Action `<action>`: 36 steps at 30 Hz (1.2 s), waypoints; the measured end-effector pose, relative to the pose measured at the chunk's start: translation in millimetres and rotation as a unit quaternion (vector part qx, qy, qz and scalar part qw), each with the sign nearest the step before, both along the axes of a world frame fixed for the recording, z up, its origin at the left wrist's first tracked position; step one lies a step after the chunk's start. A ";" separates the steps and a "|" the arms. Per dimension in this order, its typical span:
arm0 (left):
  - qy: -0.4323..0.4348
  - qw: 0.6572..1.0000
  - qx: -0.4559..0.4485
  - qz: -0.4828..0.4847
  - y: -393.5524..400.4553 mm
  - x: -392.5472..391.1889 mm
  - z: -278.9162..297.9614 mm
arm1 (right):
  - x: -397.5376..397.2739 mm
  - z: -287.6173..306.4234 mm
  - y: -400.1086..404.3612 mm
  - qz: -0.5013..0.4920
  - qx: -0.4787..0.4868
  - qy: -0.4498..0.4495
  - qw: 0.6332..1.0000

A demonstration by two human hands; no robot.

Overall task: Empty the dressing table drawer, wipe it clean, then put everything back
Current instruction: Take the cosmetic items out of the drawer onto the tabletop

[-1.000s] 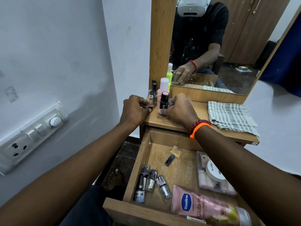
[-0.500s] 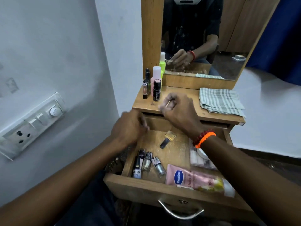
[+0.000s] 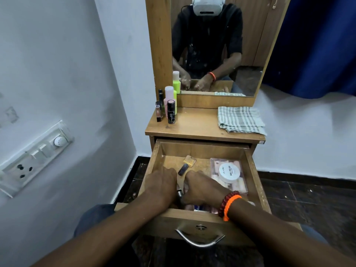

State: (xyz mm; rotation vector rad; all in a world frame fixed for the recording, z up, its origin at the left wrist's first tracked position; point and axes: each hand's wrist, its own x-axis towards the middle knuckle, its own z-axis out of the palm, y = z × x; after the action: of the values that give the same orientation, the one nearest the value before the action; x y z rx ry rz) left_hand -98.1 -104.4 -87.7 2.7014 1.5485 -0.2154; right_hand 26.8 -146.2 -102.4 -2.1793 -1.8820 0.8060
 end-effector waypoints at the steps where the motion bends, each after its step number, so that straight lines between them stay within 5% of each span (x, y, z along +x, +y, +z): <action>1: -0.014 1.000 -0.011 0.005 1.6 -0.3 -1.8 | -0.1 -3.3 2.0 -0.004 -0.002 0.003 1.000; 17: -0.327 0.943 -0.014 0.051 73.4 -36.5 76.0 | 41.4 55.9 39.7 -0.127 0.228 0.165 0.951; 24: -0.359 0.931 -0.012 0.061 116.4 -22.8 86.3 | 36.9 95.2 95.6 -0.121 0.299 0.132 0.937; 36: -0.446 0.894 0.019 0.039 131.7 -12.6 55.6 | 38.7 49.7 137.2 -0.147 0.280 0.108 0.943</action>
State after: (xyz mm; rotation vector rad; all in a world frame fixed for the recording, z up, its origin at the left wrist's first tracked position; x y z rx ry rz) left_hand -110.7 27.3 -32.1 2.1758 1.3132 0.9254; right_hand 65.5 -9.0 -52.7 -1.8548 -1.4075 0.3711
